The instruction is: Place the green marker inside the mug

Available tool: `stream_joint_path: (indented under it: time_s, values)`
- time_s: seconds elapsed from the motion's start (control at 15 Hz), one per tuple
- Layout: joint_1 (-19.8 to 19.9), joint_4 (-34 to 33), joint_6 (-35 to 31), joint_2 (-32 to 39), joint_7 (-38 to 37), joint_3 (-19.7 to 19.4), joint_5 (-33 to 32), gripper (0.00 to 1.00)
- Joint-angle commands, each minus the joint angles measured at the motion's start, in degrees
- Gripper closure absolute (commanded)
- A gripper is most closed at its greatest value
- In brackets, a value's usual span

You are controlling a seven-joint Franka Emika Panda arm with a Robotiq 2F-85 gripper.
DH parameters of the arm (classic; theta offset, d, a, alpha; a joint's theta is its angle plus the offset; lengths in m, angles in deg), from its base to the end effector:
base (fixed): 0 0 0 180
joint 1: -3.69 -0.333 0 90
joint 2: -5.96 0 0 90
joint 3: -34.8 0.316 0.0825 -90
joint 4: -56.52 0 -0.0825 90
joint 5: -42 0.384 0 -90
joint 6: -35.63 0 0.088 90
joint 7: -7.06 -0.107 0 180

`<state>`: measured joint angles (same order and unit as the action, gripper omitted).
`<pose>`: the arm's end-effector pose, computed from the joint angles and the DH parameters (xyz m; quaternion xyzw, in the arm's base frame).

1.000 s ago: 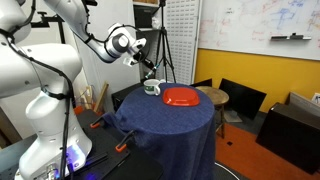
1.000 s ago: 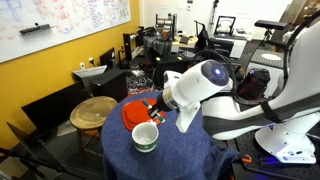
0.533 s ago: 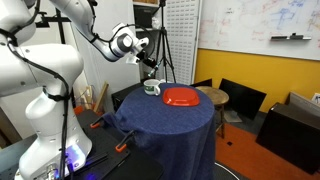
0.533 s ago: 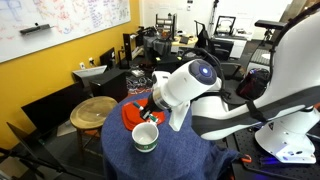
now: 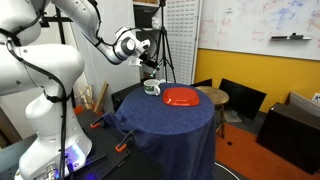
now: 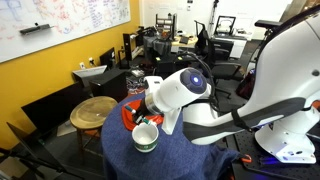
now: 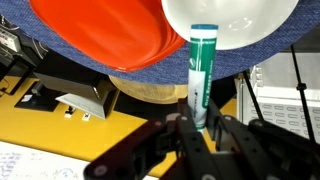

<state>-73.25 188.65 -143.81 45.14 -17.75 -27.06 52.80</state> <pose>0.5480 0.1433 0.2610 0.9330 -0.0482 0.3262 0.1442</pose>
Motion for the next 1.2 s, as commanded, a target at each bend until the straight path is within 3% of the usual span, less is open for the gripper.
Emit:
stream_joint_path:
  time_s: [0.0, 0.47, 1.07, 1.13]
  values:
    - [2.1, -2.4, -2.6, 4.1, 0.6, 1.5, 1.3, 0.95]
    - [4.0, -4.6, -4.9, 8.7, 0.4, 3.2, 3.9, 0.95]
    - [5.2, -4.2, -3.9, 5.9, 0.6, 6.3, 6.8, 0.95]
    - [5.3, -4.1, -3.6, 5.6, 0.7, 6.5, 7.0, 0.55]
